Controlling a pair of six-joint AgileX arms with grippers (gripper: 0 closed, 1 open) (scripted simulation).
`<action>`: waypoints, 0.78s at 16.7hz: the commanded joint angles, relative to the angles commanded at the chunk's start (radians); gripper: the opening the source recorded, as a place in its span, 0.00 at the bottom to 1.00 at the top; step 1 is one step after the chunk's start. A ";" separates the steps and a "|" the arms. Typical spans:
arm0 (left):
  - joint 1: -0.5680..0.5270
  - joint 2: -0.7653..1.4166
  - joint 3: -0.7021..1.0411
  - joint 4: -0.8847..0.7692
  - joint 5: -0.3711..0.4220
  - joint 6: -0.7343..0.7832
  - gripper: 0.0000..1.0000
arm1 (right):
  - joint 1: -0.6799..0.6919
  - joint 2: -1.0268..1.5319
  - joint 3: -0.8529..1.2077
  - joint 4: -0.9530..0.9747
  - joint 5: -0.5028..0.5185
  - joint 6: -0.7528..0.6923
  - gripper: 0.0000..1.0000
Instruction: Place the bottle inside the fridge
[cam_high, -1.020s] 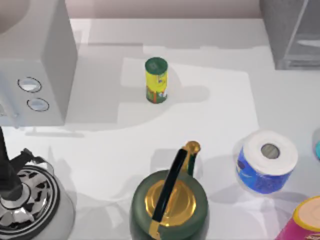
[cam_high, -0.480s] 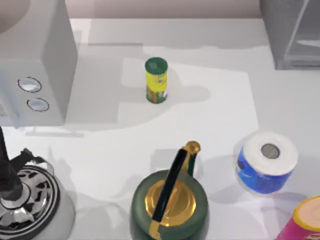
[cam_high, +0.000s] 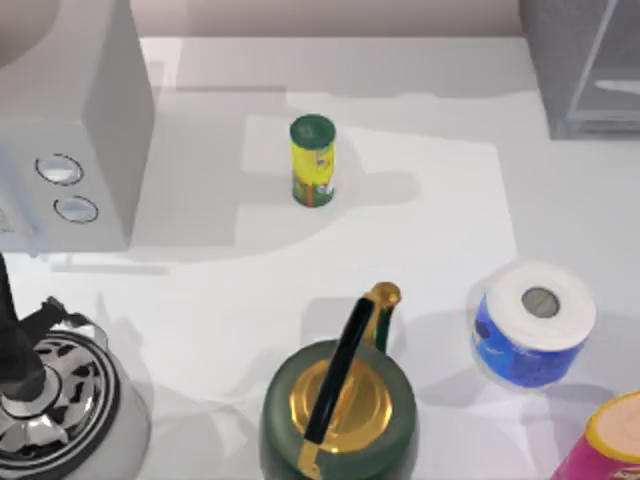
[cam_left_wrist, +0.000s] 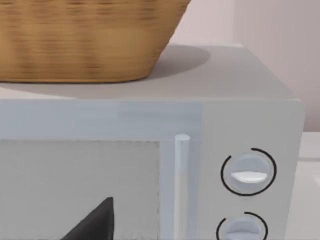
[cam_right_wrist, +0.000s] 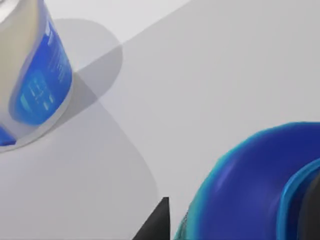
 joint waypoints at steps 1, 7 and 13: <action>0.000 0.000 0.000 0.000 0.000 0.000 1.00 | 0.001 -0.001 -0.001 0.000 0.000 0.001 0.01; 0.000 0.000 0.000 0.000 0.000 0.000 1.00 | 0.138 -0.221 -0.138 0.131 0.096 0.193 0.01; 0.000 0.000 0.000 0.000 0.000 0.000 1.00 | 0.382 -0.799 -0.392 0.400 0.358 0.624 0.01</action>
